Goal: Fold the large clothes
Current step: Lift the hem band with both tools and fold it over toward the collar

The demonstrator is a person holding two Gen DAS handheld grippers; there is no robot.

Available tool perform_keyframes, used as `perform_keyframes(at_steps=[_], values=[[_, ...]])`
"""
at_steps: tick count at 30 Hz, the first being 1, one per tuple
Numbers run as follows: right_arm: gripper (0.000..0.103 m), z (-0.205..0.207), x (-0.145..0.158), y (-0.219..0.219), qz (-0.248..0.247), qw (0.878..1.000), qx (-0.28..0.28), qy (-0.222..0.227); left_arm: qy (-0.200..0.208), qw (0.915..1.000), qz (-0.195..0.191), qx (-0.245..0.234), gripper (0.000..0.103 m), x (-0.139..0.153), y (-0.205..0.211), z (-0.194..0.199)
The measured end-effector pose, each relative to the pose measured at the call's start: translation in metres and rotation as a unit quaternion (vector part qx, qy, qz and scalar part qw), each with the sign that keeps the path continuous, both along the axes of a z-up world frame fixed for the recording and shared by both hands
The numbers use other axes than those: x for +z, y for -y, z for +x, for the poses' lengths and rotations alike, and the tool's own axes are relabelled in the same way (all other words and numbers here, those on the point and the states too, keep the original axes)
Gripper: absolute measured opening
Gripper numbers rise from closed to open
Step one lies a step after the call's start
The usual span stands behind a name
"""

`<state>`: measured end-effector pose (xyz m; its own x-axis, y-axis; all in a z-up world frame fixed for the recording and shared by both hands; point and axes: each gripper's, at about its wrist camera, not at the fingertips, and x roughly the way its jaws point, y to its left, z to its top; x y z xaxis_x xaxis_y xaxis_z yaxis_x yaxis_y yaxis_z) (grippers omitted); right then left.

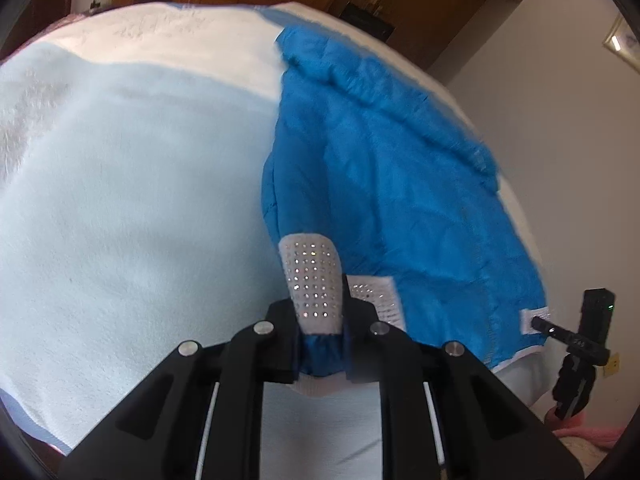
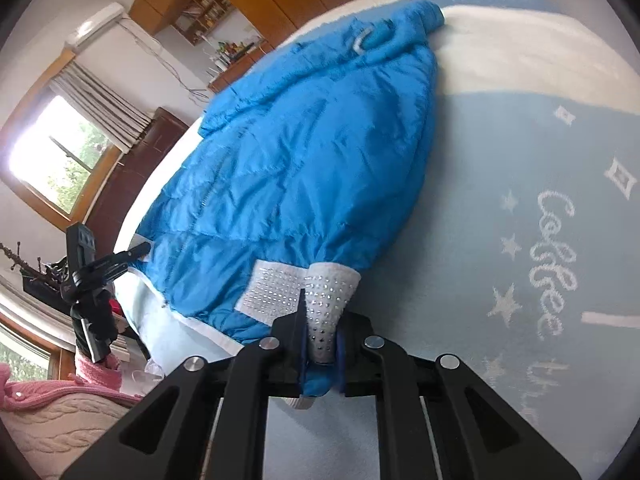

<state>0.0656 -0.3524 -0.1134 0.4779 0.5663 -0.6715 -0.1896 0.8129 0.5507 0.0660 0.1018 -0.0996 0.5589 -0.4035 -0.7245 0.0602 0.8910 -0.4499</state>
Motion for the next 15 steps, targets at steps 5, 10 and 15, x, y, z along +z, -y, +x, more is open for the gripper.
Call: perform_keyframes(at_steps=[5,10,15], values=[[0.010,-0.001,0.038,0.006,0.023,0.999,0.012,0.040,0.040,0.9987,-0.023,-0.021,0.012,0.037,0.007,0.009],[0.010,0.021,0.088,0.011,0.027,0.996,0.023,0.080,0.065,0.9959,-0.049,-0.040,0.012,0.079,0.006,0.039],[0.010,0.057,0.122,0.023,0.042,0.995,0.019,0.087,0.082,0.9936,-0.058,-0.051,0.012,0.108,0.009,0.076]])
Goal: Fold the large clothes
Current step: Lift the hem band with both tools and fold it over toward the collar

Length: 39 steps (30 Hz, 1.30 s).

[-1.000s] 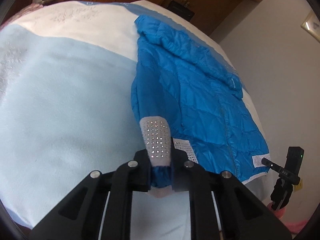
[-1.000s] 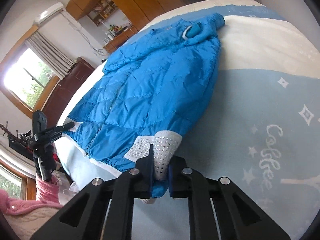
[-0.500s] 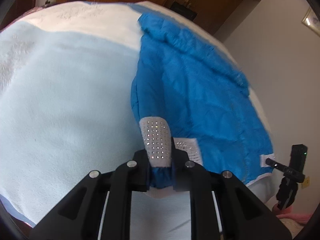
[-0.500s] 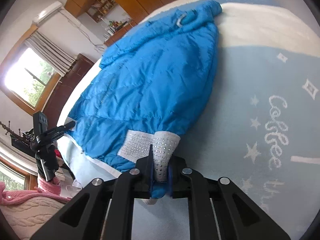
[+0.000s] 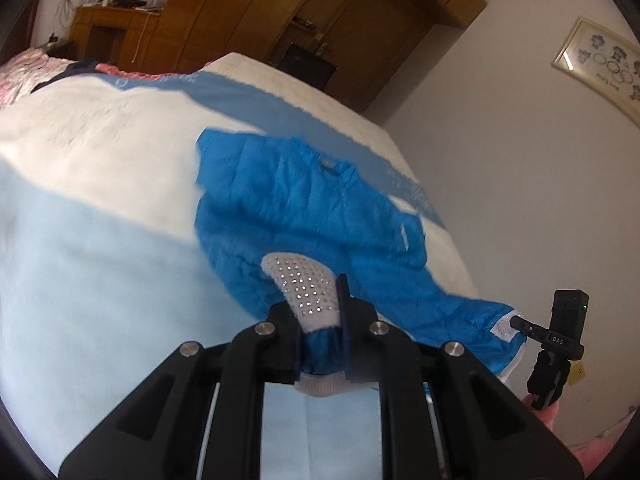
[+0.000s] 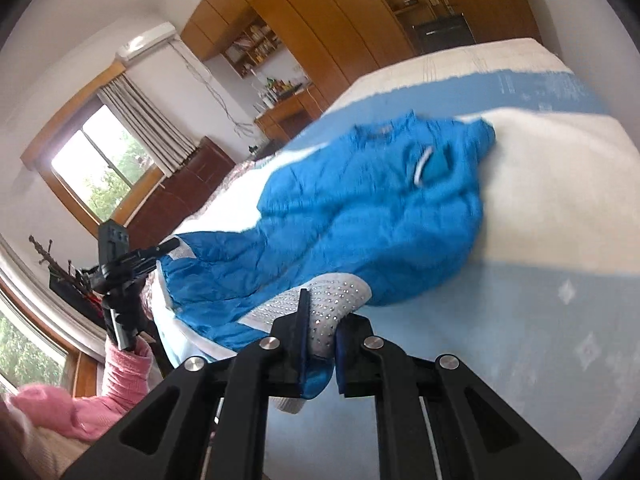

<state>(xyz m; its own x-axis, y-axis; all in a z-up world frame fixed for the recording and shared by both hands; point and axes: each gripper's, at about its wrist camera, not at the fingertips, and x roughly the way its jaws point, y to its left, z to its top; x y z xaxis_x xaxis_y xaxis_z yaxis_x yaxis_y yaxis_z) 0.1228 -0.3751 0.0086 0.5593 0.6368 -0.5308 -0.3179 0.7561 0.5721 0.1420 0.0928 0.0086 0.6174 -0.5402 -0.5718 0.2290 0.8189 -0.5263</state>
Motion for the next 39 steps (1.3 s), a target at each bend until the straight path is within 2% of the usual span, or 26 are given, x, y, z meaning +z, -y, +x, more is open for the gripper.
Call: perform_keyframes(at_steps=[4,10,16,20,30,35,39], values=[[0.010,0.036,0.015,0.011,0.024,1.000,-0.006,-0.015,0.002,0.9999,-0.014,-0.005,0.012,0.019,0.006,0.047],[0.010,0.107,0.032,0.025,0.048,0.998,-0.024,-0.040,-0.012,0.9992,-0.037,-0.007,0.012,0.031,0.019,0.132],[0.010,0.174,0.025,0.040,0.064,0.994,-0.050,-0.071,-0.038,0.9983,-0.043,-0.003,0.013,0.026,0.036,0.209],[0.010,0.217,0.006,0.049,0.072,0.990,-0.062,-0.102,-0.056,0.9979,-0.031,0.006,0.013,0.011,0.049,0.254],[0.011,0.291,-0.047,0.066,0.076,0.980,-0.081,-0.162,-0.116,0.9923,-0.008,0.041,0.013,-0.040,0.046,0.323],[0.016,0.312,-0.071,0.071,0.085,0.977,-0.074,-0.182,-0.144,0.9886,-0.016,0.043,0.017,-0.065,0.043,0.343],[0.020,0.309,-0.078,0.078,0.102,0.975,-0.066,-0.188,-0.159,0.9858,-0.043,0.034,0.019,-0.071,0.037,0.347]])
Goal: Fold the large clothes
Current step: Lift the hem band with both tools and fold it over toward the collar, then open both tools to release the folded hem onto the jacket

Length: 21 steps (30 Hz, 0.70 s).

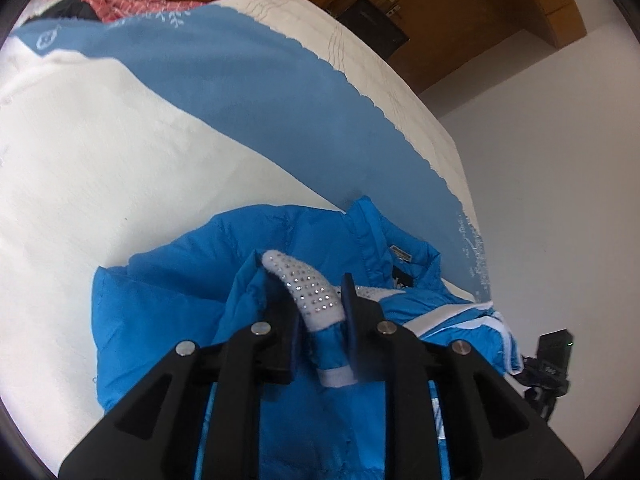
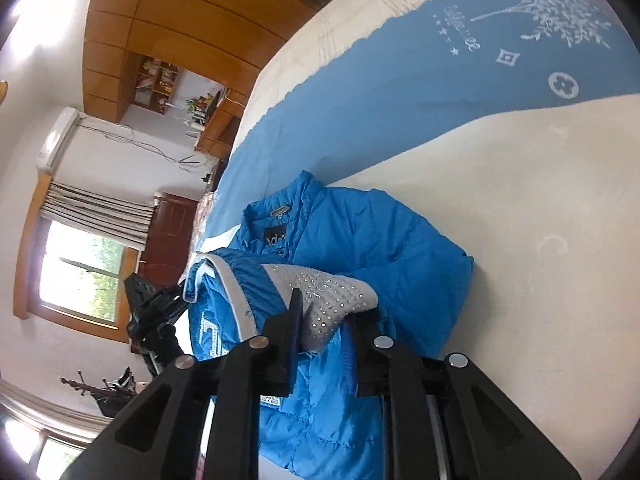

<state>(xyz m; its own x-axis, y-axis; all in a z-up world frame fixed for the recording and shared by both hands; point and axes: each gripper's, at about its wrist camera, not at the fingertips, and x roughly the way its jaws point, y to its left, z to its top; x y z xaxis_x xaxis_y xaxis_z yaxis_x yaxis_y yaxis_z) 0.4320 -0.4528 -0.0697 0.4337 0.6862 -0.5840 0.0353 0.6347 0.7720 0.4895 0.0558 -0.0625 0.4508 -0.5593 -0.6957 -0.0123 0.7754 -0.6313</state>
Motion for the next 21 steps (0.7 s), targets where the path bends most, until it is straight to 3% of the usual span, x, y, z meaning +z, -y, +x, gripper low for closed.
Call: perform_keyframes(at_steps=[2,4,5,6,8,11,15,17,21], values=[[0.024,-0.004,0.001,0.003,0.005,1.000,0.005,0.000,-0.006,0.9999,-0.010,-0.009,0.022,0.002,-0.004,-0.001],[0.036,-0.010,0.007,0.009,0.000,1.000,0.005,0.006,-0.007,0.9997,-0.017,-0.019,0.025,0.007,-0.007,-0.006],[0.053,-0.014,0.011,0.013,-0.011,1.000,-0.001,0.012,-0.005,0.9996,-0.017,-0.022,0.028,0.009,-0.008,-0.007],[0.061,-0.021,0.018,0.018,-0.034,0.999,-0.012,0.024,-0.003,0.9995,-0.019,-0.026,0.036,0.014,-0.012,-0.012],[0.061,-0.031,0.024,0.024,-0.047,0.998,-0.012,0.036,0.002,0.9990,-0.031,-0.031,0.060,0.025,-0.024,-0.023],[0.059,-0.045,0.026,0.024,-0.067,0.997,-0.009,0.041,0.014,0.9987,-0.027,-0.042,0.062,0.036,-0.036,-0.039],[0.059,-0.052,0.025,0.006,-0.106,0.993,0.002,0.050,0.038,0.9953,0.081,-0.036,0.062,0.042,-0.035,-0.067],[0.059,-0.051,0.026,-0.005,-0.128,0.990,0.009,0.059,0.044,0.9916,0.115,-0.040,0.063,0.038,-0.029,-0.076],[0.059,-0.041,0.022,-0.030,-0.188,0.980,0.010,0.069,0.071,0.9771,0.192,-0.058,0.065,0.031,-0.003,-0.086]])
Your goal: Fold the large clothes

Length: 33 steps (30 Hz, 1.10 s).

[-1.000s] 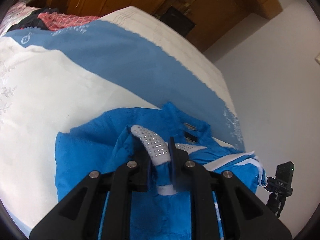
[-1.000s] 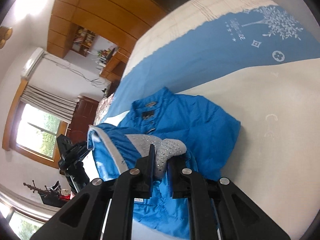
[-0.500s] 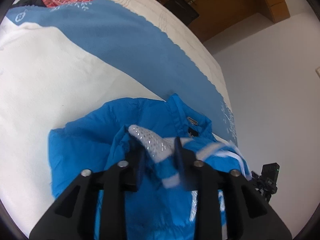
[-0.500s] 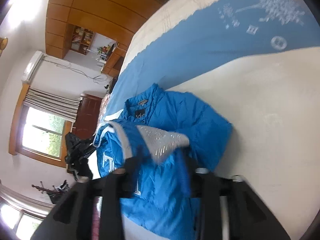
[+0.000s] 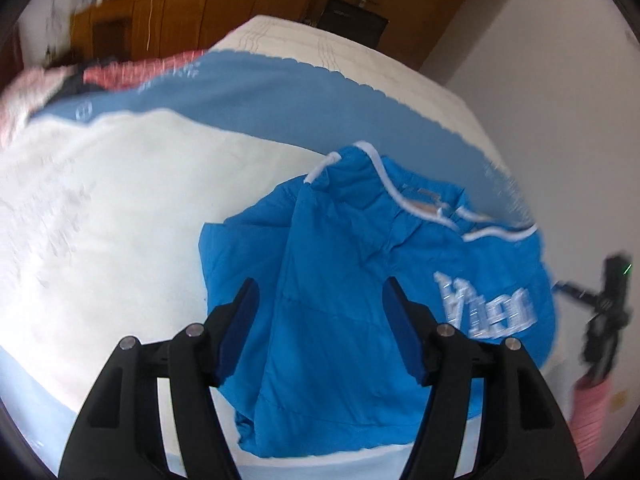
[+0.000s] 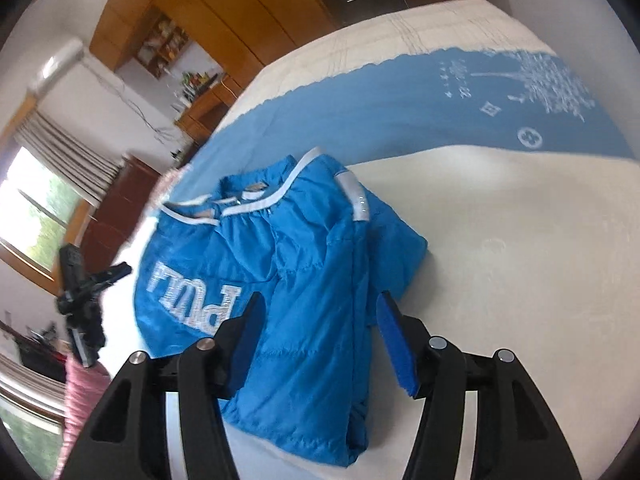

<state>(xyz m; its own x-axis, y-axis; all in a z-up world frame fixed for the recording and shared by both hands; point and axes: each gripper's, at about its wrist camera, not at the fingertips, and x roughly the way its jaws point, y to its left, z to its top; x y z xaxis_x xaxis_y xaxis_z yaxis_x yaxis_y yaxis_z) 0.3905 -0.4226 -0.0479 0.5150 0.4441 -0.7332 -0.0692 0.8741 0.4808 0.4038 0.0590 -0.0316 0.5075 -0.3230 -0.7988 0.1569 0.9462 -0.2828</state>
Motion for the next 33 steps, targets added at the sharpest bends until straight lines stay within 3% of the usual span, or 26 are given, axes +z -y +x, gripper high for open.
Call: perform_keyframes(at_steps=[3,6,7,11,14,20,24,28,31,33], values=[[0.059,0.012,-0.009,-0.012,-0.023,1.000,-0.001,-0.010,0.007,0.9986,0.052,-0.013,0.067,-0.011,0.016,0.005],[0.058,0.023,-0.021,-0.024,-0.049,0.999,0.004,-0.021,0.007,0.9970,0.075,-0.016,0.065,-0.021,0.022,0.010],[0.055,0.025,-0.023,-0.027,-0.061,0.998,0.005,-0.020,0.005,0.9971,0.074,-0.016,0.056,-0.024,0.023,0.012],[0.015,0.022,-0.020,-0.038,-0.097,0.995,0.009,0.002,0.014,0.9974,0.069,-0.020,0.021,-0.027,0.027,0.014],[0.009,0.017,-0.007,-0.036,-0.089,0.996,0.006,0.025,0.031,0.9972,0.066,-0.017,0.011,-0.020,0.033,0.011],[0.008,0.023,0.027,-0.018,-0.029,0.998,-0.025,0.056,0.082,0.9962,0.023,0.017,0.010,0.011,0.033,0.016],[0.008,0.044,0.023,-0.016,-0.034,0.998,-0.043,0.043,0.077,0.9963,0.024,0.029,0.010,0.012,0.036,0.035],[0.008,0.068,-0.012,-0.011,-0.036,0.997,-0.061,-0.007,0.012,0.9984,0.036,0.042,0.013,-0.025,0.031,0.057],[0.010,0.076,-0.048,-0.007,-0.018,0.997,-0.065,-0.047,-0.004,0.9989,0.026,0.038,0.022,-0.047,0.023,0.063],[0.011,0.076,-0.060,-0.005,-0.004,0.997,-0.066,-0.047,-0.008,0.9992,0.013,0.038,0.025,-0.056,0.020,0.065]])
